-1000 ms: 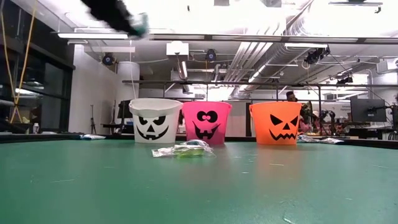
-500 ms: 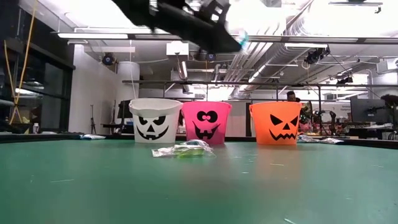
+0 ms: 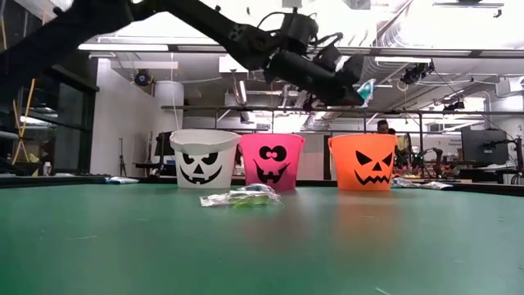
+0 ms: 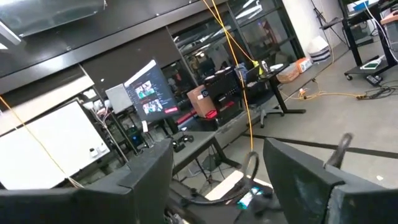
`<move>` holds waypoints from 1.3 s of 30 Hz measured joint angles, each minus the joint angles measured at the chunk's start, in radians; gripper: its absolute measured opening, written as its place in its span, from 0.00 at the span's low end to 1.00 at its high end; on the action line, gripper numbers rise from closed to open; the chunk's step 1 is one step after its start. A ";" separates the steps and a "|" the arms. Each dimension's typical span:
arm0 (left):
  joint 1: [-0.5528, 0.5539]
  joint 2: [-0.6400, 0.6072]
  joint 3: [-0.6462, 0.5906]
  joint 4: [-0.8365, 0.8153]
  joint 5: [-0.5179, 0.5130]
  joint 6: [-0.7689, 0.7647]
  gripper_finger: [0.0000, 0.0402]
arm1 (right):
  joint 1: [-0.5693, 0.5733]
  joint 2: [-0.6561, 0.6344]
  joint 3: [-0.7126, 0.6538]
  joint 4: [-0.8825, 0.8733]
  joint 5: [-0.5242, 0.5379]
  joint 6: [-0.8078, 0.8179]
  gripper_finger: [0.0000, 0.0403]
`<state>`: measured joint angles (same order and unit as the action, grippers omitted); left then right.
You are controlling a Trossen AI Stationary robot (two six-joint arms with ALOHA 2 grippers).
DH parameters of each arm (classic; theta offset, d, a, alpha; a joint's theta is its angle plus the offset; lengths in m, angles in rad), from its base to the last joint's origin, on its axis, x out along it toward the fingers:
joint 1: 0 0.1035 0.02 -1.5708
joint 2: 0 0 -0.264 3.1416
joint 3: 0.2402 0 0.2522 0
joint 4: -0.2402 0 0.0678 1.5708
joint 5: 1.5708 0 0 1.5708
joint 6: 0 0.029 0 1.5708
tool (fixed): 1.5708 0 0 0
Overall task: Sort candy by brand, put in halloween buckets
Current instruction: Put the blue gummy into the orange bucket, then put the orange gummy into the orange bucket
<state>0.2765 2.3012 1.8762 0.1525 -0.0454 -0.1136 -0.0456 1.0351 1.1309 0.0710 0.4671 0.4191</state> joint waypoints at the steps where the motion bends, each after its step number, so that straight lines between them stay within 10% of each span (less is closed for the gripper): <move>1: 0.008 0.013 0.020 -0.007 -0.005 -0.003 0.01 | 0.000 0.000 0.000 0.000 0.000 -0.001 0.60; 13: 0.064 0.039 0.071 -0.106 0.019 -0.103 0.41 | 0.000 0.000 0.000 0.000 0.000 -0.018 0.60; 22: 0.075 -0.049 0.071 -0.324 0.299 -0.160 0.53 | 0.000 -0.007 0.000 -0.015 0.003 -0.027 0.60; 31: 0.152 -0.356 -0.001 -0.794 0.360 -0.005 0.50 | 0.000 -0.087 0.000 -0.248 -0.031 0.000 0.60; 39: 0.114 -0.824 -0.434 -0.598 0.343 -0.090 0.49 | 0.010 -0.073 0.000 -0.621 -0.239 0.238 0.60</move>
<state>0.3909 1.4774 1.4419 -0.4459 0.2976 -0.2032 -0.0360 0.9623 1.1313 -0.5501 0.2281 0.6569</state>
